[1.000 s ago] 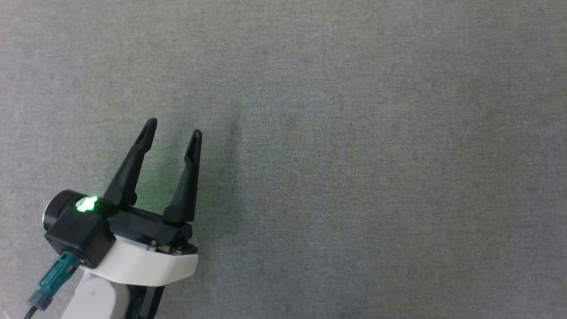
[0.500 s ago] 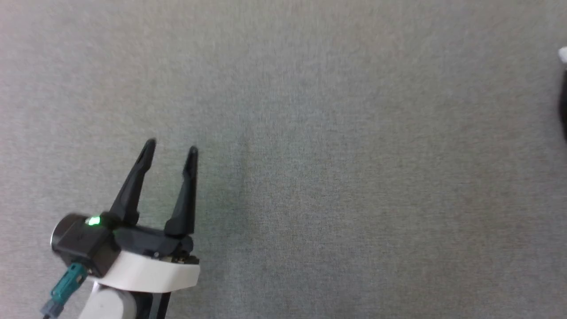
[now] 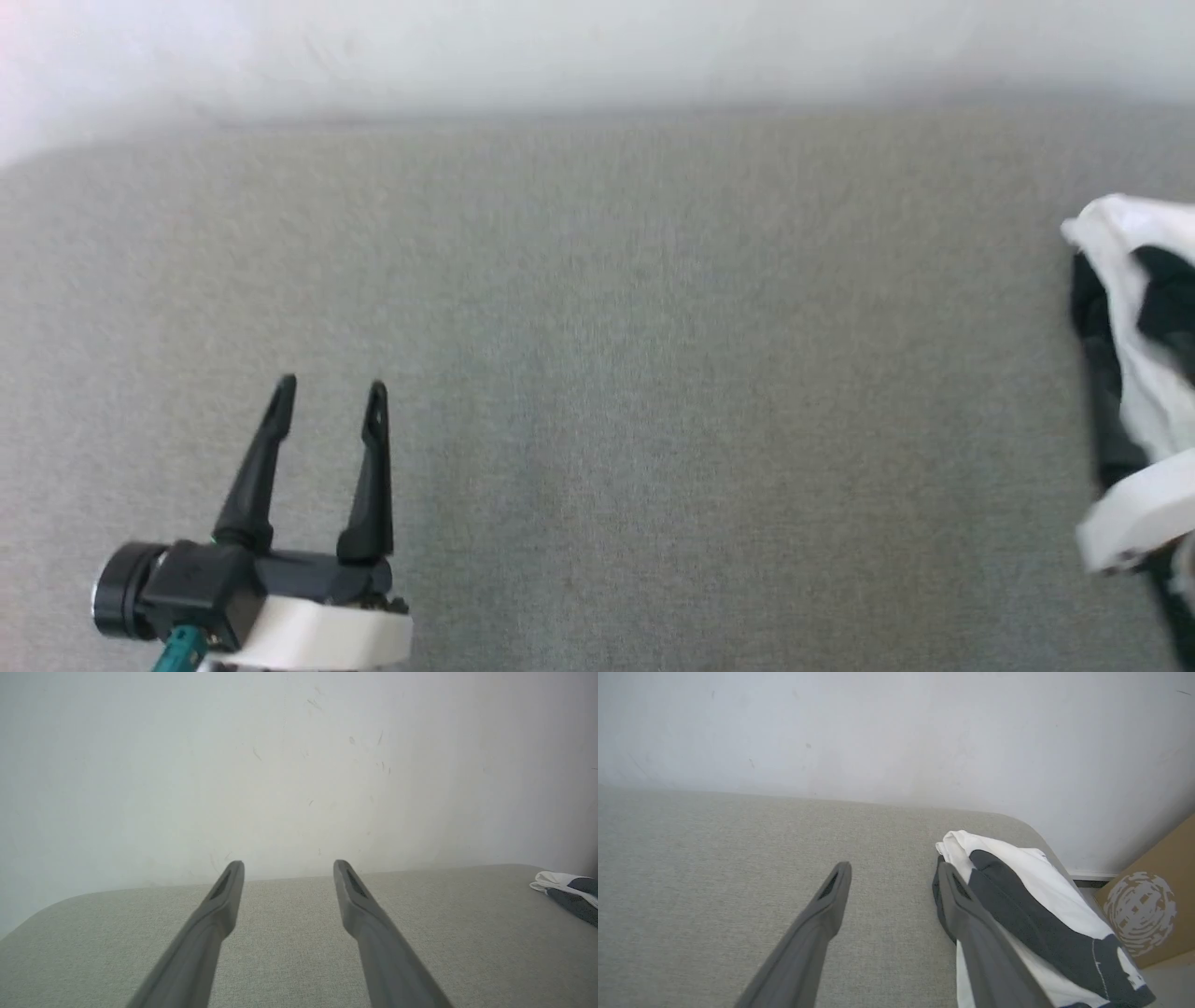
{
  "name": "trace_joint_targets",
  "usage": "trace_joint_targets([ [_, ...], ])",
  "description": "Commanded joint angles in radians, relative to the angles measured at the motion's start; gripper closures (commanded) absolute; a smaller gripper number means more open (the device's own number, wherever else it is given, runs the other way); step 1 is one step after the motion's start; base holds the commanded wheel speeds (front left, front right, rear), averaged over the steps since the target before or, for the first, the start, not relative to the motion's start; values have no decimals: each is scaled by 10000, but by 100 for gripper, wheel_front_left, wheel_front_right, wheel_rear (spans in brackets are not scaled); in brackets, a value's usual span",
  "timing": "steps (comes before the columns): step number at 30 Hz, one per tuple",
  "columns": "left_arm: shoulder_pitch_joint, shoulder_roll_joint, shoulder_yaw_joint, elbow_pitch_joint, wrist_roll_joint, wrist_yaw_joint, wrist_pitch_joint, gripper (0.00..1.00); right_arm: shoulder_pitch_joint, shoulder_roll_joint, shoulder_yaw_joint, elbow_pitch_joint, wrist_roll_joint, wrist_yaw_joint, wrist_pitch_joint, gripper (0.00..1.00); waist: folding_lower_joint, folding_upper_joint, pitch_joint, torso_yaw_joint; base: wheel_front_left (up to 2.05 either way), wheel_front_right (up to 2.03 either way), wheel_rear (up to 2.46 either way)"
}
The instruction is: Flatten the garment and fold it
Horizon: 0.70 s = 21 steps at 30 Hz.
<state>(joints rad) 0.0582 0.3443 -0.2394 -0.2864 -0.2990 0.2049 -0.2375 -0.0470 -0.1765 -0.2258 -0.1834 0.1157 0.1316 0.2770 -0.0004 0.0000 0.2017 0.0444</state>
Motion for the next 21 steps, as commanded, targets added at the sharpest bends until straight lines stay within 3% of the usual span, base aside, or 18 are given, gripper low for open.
trace_joint_targets([
  [1,198,-4,-33,-78,28,92,-27,0,215,267,228,-251,-16,-9,-235,0,4,0,-1081,-15,0,0,0],
  [11,806,9,-208,-84,-20,218,150,0,1000,1175,870,-1019,-850,-9,-2076,0,4,0,-1921,136,0,0,0],
  [21,1488,-55,-561,1014,-464,-26,382,0,2129,1259,543,-18,-794,-9,-3204,0,4,0,-2294,286,0,0,0],
])
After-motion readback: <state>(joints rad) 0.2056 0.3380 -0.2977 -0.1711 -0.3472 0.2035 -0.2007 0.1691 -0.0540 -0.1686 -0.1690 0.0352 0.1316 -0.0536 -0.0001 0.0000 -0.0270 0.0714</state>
